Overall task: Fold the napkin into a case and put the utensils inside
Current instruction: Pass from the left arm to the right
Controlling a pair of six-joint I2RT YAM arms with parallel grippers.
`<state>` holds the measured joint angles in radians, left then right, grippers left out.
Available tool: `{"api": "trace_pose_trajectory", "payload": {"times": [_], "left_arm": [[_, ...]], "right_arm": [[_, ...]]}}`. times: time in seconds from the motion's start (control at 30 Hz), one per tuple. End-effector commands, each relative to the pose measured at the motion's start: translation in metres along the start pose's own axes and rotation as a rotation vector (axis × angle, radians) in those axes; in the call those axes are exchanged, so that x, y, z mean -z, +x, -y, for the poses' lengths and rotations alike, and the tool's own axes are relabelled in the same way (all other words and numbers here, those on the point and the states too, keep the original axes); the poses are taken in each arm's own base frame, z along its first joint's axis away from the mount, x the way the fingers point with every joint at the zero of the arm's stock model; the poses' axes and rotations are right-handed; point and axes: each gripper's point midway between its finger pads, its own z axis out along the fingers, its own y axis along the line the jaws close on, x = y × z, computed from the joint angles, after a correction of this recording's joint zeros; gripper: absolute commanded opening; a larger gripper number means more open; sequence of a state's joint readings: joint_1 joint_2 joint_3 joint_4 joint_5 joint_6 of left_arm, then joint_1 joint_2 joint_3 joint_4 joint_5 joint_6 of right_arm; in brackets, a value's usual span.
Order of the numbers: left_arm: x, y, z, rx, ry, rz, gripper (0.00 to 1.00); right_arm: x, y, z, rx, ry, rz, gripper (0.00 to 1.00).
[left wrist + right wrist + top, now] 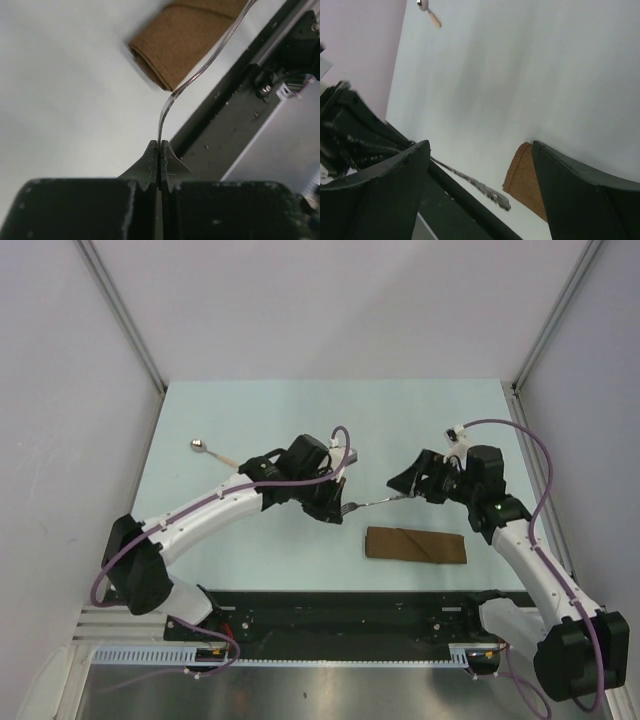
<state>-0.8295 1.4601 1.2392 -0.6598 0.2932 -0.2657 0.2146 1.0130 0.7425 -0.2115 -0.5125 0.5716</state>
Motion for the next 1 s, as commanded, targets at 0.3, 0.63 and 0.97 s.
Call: {"api": "trace_pose_trajectory", "payload": {"times": [0.3,0.63,0.97], "left_arm": [[0.012,0.025,0.035,0.255,0.410,-0.120,0.00],[0.017,0.025,0.014,0.303,0.407,-0.103,0.00],[0.022,0.021,0.018,0.294,0.448,-0.104,0.00]], "right_arm": [[0.009,0.022,-0.044,0.310,-0.441,-0.105,0.80],[0.021,0.029,-0.046,0.248,-0.508,-0.118,0.63],[0.021,0.028,-0.049,0.203,-0.541,-0.110,0.06]]}}
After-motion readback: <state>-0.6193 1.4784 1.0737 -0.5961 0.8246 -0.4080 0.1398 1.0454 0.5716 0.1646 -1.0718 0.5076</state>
